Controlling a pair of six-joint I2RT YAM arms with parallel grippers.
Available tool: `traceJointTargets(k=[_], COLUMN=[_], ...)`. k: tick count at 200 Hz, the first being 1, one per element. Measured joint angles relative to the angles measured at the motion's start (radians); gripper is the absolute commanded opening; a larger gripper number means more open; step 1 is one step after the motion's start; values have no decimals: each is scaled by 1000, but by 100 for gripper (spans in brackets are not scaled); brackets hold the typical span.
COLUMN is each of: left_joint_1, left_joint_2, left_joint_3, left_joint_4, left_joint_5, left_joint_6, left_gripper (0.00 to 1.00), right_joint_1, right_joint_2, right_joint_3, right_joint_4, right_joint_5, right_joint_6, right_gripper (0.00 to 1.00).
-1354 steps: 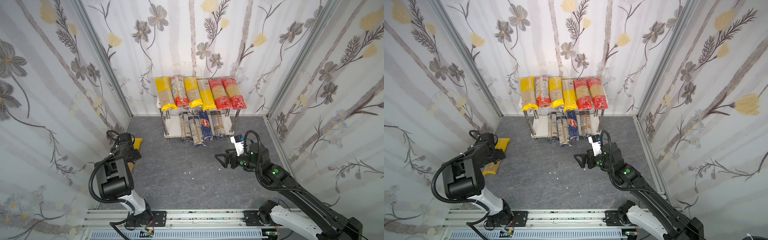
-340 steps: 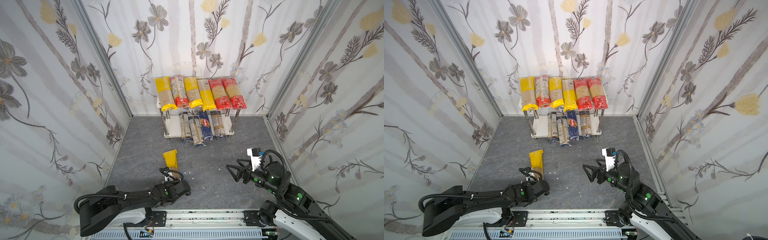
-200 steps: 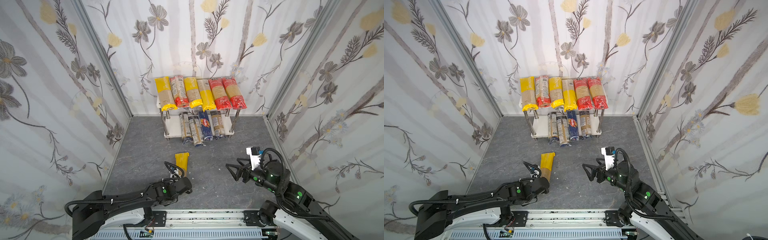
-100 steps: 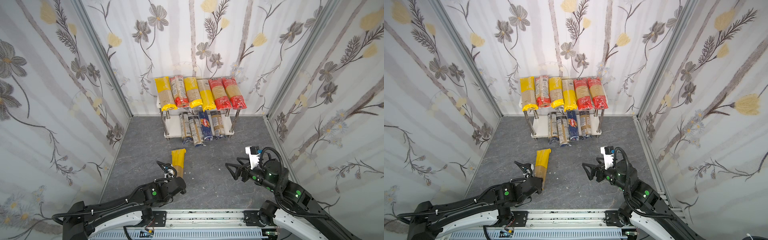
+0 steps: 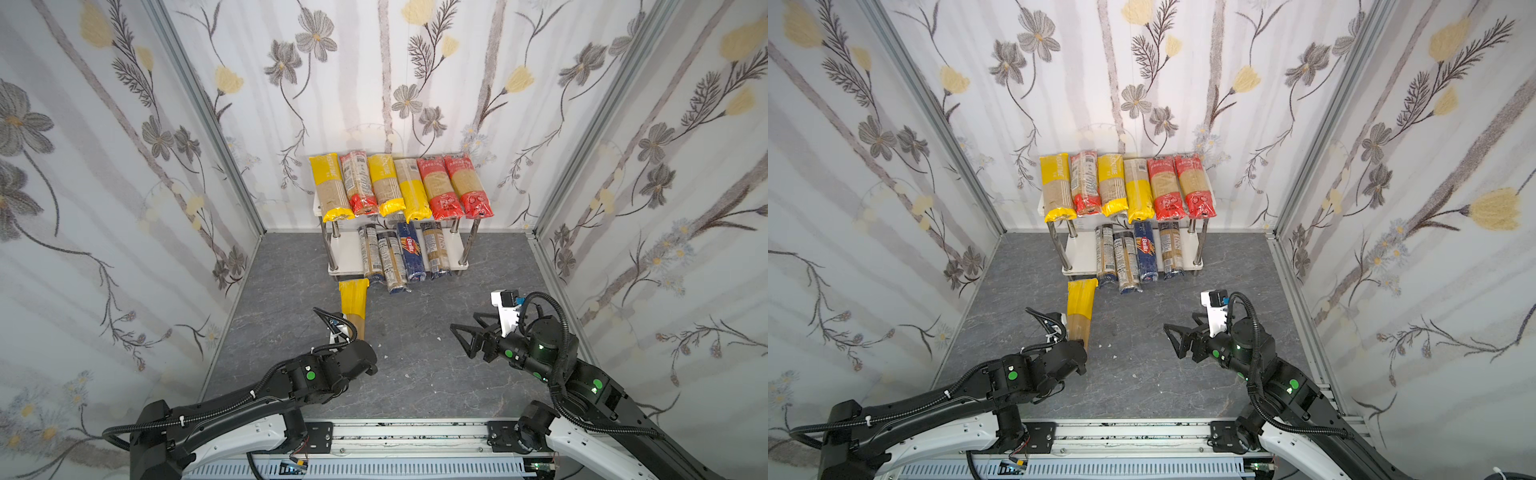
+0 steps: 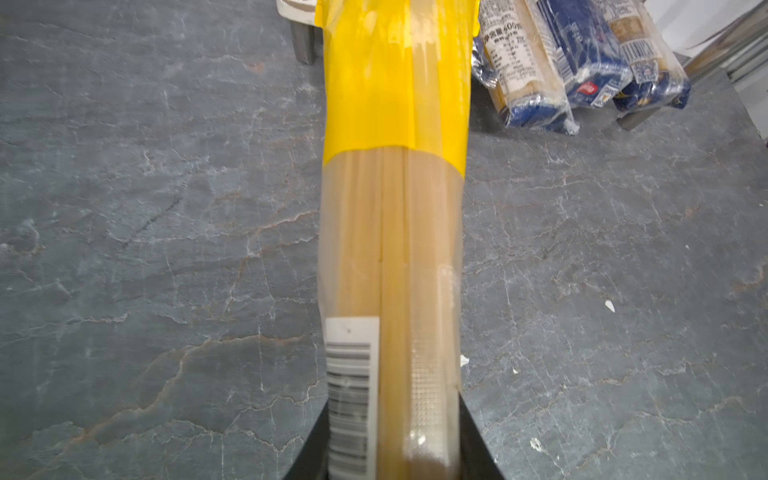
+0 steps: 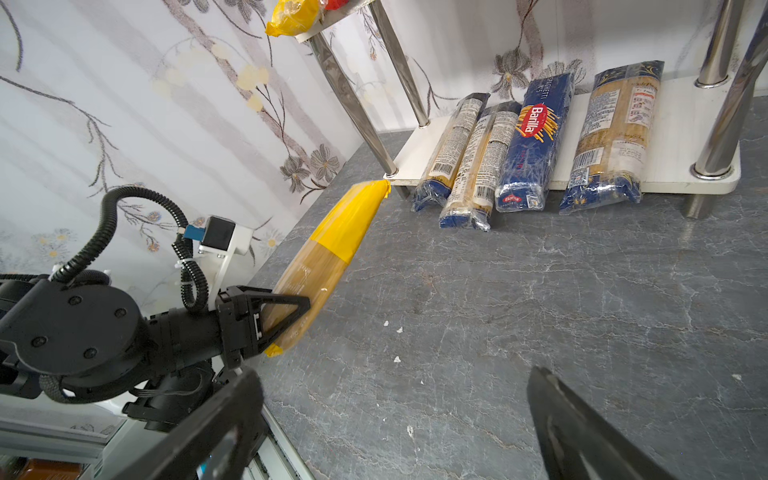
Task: Place and organize the pasta boxes and bags onto the shelf
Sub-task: 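Tilt the pack upright and carry it toward the lower shelf, then stand the pack beside the white-labelled packs on the lower shelf and open the left gripper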
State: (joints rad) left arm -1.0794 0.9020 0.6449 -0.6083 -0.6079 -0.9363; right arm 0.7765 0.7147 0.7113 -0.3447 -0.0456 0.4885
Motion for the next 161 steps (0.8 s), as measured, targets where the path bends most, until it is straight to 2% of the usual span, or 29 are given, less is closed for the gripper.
traceJointTargets(k=[47,105,161], left_joint_1=[135,274,428], left_joint_2=[82,252,401], left_joint_3=[83,147,214], left_joint_4=[52,206,365], left_joint_5=[-15,58,129], left_joint_6=[149,334,457], left_gripper=[0,0,0], right_joint_1=[-3,-26,-106], right_joint_2=[24,46,78], right_joint_3=[15,26,27], right_joint_4=[4,5,5], right_joint_5=[0,0,-40], right_joint_6=[-2,-19,-41], right_gripper=[100,100,100])
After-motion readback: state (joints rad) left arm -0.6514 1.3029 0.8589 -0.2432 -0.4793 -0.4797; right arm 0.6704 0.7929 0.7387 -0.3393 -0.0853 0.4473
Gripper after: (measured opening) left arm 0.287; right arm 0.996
